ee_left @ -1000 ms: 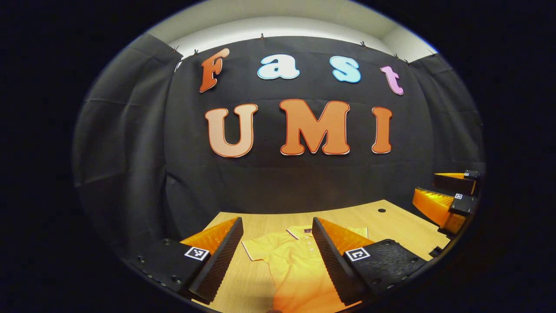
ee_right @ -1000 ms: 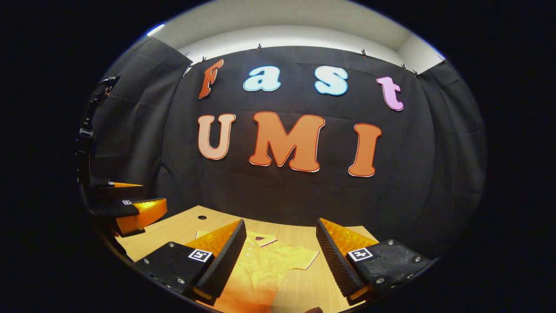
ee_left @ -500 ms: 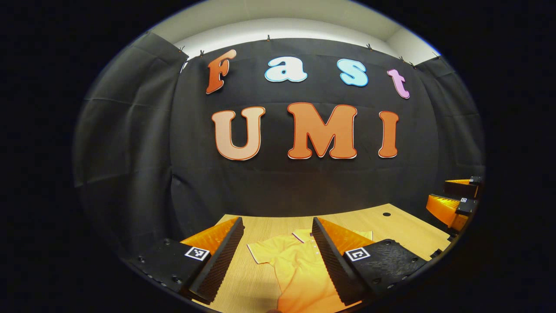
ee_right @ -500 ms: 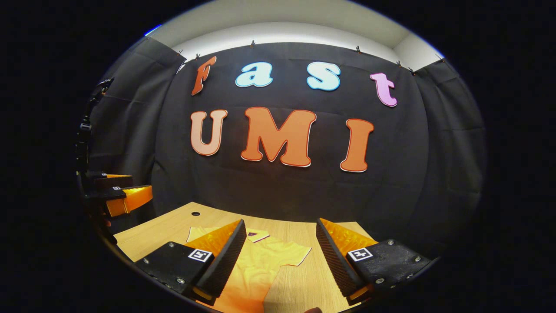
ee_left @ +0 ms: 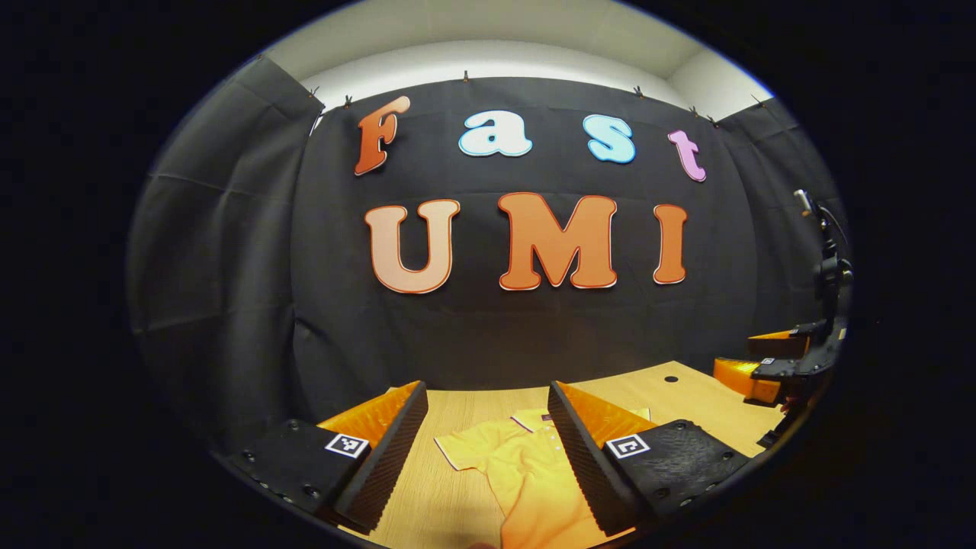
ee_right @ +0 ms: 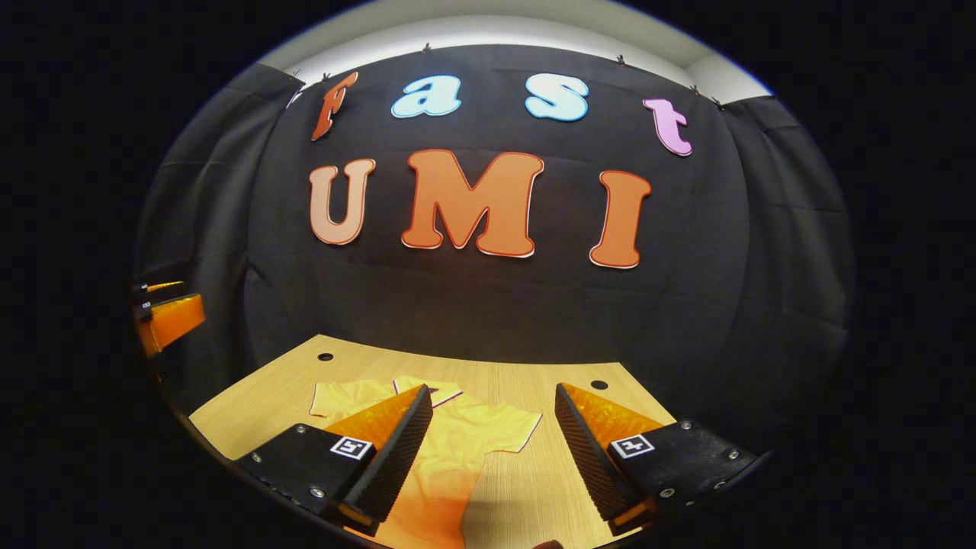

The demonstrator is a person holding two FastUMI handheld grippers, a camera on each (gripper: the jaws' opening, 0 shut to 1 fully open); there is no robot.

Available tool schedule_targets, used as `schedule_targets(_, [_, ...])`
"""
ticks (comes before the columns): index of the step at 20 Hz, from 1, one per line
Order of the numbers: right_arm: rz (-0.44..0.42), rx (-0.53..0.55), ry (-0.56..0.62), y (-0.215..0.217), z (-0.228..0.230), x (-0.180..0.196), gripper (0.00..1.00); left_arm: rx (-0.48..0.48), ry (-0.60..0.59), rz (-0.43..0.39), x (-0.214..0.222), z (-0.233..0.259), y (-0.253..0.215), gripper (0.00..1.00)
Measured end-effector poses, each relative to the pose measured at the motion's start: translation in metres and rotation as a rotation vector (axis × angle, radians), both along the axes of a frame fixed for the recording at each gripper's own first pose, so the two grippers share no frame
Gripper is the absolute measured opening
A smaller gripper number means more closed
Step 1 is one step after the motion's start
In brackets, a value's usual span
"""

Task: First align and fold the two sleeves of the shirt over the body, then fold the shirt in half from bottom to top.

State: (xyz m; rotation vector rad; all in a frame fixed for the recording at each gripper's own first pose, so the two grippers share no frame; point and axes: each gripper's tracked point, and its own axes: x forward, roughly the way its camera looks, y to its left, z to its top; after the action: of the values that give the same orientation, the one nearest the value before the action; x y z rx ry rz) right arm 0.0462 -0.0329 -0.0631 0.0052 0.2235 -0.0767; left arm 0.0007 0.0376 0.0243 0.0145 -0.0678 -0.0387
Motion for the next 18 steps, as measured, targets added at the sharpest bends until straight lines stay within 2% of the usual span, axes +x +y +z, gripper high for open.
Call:
schedule_targets(4, [-0.026,0.03,0.124,-0.004,-0.034,0.027,0.98,-0.016,-0.011,-0.032,0.006,0.0,0.005,0.97])
schedule_targets(7, [0.003,0.09,0.243,-0.004,-0.069,0.049,0.98,-0.017,-0.023,-0.01,0.013,0.005,0.006,0.97])
schedule_targets(14, [0.036,0.171,0.464,-0.025,-0.143,0.115,0.95,-0.015,-0.036,0.12,0.035,0.006,0.003,0.97])
schedule_targets(18, [0.006,0.193,0.582,-0.043,-0.184,0.145,0.96,0.004,-0.005,0.195,0.035,0.001,0.004,0.97])
